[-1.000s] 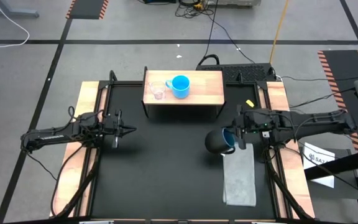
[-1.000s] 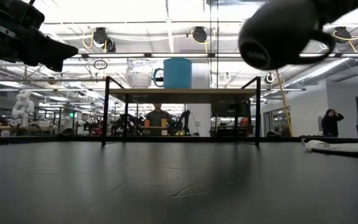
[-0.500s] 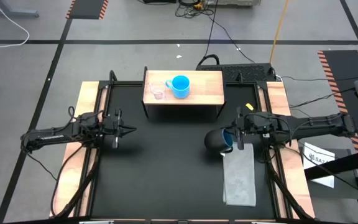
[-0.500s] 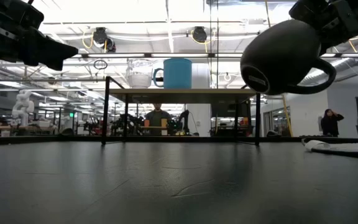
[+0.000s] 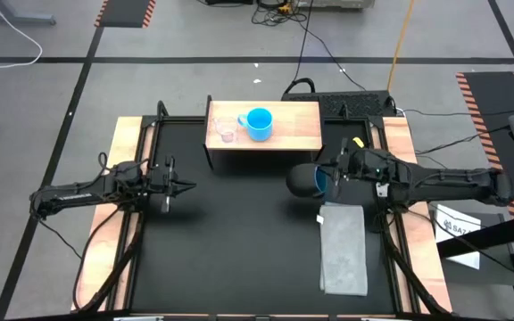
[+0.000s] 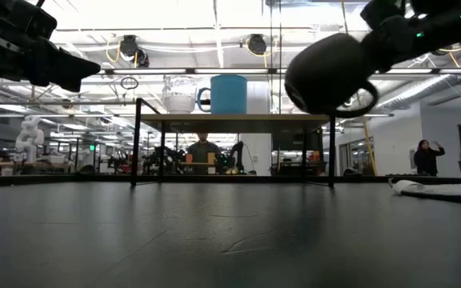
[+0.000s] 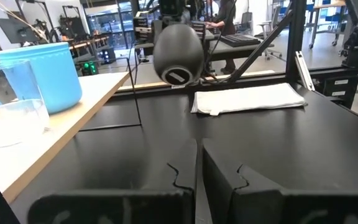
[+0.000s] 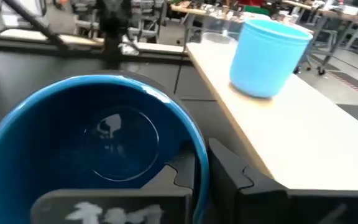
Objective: Stack small to large cups/mugs on shelf
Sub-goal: Put the black mug on the shelf
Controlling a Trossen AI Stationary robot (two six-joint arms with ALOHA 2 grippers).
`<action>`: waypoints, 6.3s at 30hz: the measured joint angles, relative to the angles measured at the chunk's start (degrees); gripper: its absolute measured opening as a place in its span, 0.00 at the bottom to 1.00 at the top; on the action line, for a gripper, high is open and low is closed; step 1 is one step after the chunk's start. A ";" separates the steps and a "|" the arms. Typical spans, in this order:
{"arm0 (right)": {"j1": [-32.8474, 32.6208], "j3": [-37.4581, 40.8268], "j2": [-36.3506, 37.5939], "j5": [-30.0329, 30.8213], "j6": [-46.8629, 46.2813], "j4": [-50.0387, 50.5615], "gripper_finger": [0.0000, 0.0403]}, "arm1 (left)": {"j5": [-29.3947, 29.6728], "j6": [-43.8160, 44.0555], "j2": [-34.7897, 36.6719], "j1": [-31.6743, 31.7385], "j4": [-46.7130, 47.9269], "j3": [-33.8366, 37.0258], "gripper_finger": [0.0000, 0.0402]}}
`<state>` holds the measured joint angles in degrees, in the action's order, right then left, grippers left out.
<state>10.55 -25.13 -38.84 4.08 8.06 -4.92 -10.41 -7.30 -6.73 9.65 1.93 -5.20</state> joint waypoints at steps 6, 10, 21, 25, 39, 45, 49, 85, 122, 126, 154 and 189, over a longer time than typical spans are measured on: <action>8.07 -1.06 -3.22 -5.99 0.34 -4.40 0.03 | 0.00 -0.51 0.01 0.00 0.01 0.01 0.06; 13.72 -2.46 -3.36 -11.69 0.45 -6.45 0.03 | 0.00 -0.51 0.01 0.00 0.10 0.01 0.06; 23.94 -2.62 -5.05 -23.83 -0.73 -8.80 0.03 | 0.00 -0.34 0.00 0.00 0.98 0.01 0.06; 24.36 -2.62 -6.36 -23.87 -0.31 -9.60 0.03 | 0.00 -0.35 0.00 0.00 0.94 0.01 0.06; 24.36 -2.68 -7.71 -24.24 -1.39 -15.81 0.03 | 0.00 -0.11 -0.02 0.00 0.91 0.01 0.06; 25.09 -9.78 -8.41 -24.79 -1.75 -11.29 0.03 | 0.00 -0.14 -0.02 -0.01 0.88 0.01 0.06; 25.53 -16.56 -10.16 -25.21 -0.61 -4.91 0.03 | 0.00 -0.07 -0.02 -0.01 0.88 0.01 0.06; 38.62 -63.37 -39.49 -19.24 24.72 44.88 0.03 | 0.00 -1.23 -0.02 -0.02 3.04 0.01 0.06; 33.11 -72.30 -49.12 -15.84 46.72 54.92 0.03 | 0.00 -1.21 -0.02 -0.02 3.63 0.01 0.06; 31.71 -73.28 -48.86 -15.63 47.17 54.66 0.03 | 0.00 -1.41 -0.01 0.00 3.93 0.01 0.06; 29.19 -109.48 -72.77 -11.77 44.98 80.82 0.03 | -0.08 -4.56 0.00 -0.01 6.58 0.01 0.06; 28.20 -105.72 -73.51 -14.74 39.51 83.60 0.03 | -0.17 -4.25 -0.01 0.00 7.25 0.01 0.06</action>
<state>38.75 -130.85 -112.35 -10.67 47.57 78.67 -10.58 -11.55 -6.74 9.65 9.19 -5.19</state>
